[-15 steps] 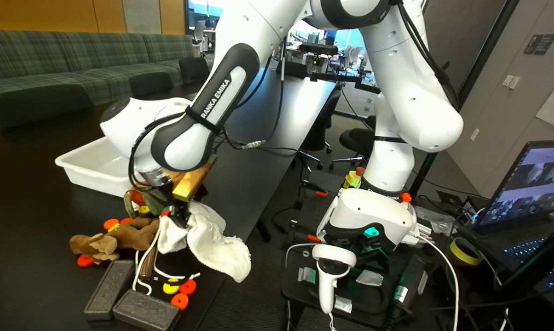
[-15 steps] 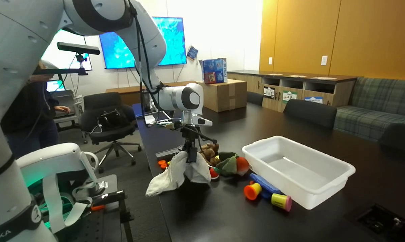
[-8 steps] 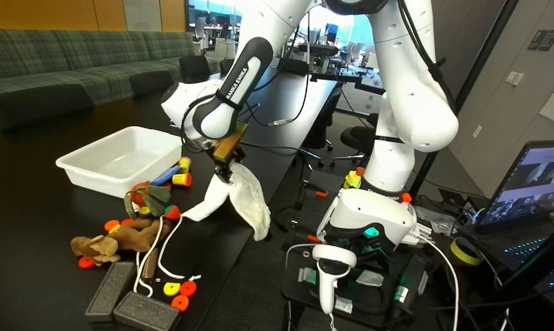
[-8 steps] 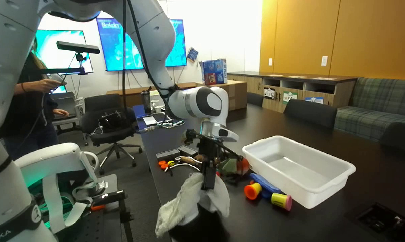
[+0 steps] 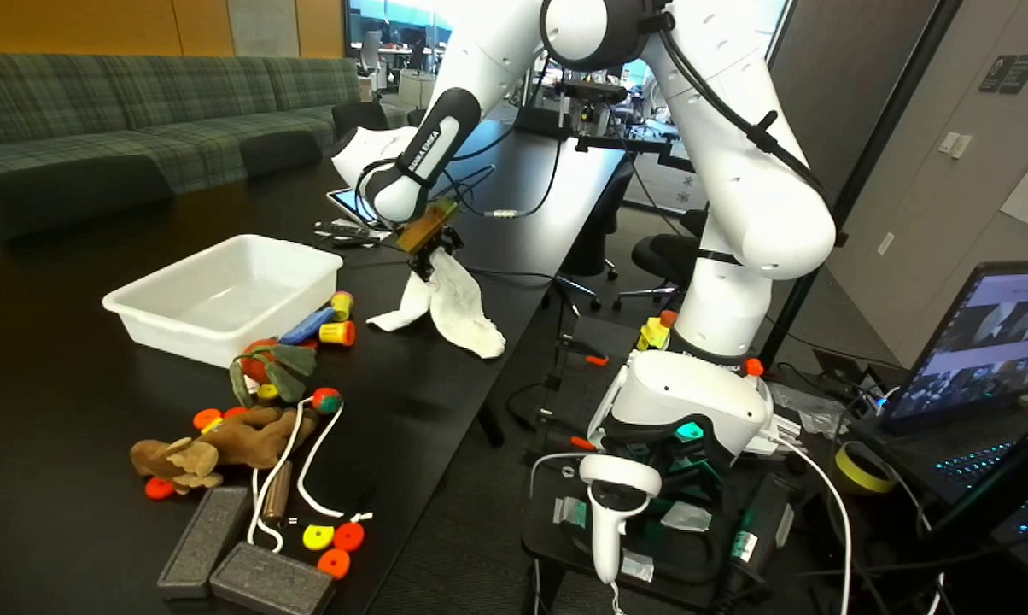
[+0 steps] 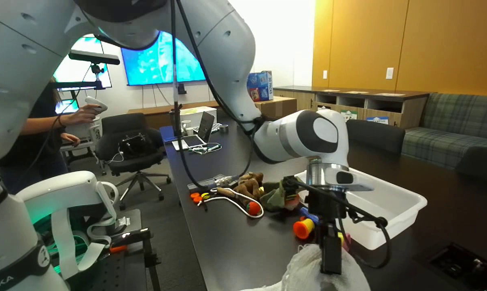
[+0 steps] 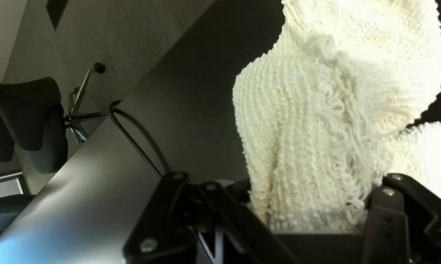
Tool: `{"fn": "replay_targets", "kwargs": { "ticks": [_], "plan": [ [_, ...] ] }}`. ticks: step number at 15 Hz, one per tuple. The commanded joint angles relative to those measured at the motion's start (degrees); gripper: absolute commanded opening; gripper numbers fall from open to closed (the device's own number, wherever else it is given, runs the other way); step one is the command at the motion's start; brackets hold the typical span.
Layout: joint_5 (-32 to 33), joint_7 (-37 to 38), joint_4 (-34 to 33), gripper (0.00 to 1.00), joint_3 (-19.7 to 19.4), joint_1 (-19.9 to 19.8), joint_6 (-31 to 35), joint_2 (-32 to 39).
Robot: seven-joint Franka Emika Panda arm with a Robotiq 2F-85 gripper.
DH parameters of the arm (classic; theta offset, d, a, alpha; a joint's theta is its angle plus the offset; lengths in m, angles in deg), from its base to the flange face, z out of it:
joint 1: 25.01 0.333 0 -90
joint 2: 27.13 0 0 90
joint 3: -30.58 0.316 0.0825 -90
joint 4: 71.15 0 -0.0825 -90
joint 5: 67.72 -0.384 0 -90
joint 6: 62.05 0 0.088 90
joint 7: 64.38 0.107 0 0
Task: Use the white towel to slide the things on the counter to the left and then put the towel in the white bin
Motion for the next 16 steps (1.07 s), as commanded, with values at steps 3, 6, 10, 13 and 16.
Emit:
{"fn": "replay_targets", "kwargs": {
  "ticks": [3,6,10,13,16],
  "plan": [
    [-2.8,10.3,-20.8,0.05,-1.2,-0.3,0.0,14.1],
    [-3.3,16.2,-29.7,0.05,-1.9,-0.1,-0.4,20.5],
    [-6.2,21.2,-39.9,0.05,-0.9,-0.5,-1.2,27.9],
    [-9.0,22.1,-43.6,0.04,0.5,0.0,-0.6,30.7],
    [-9.8,23.0,-44.5,0.05,1.0,1.9,1.9,31.5]
  ]
}}
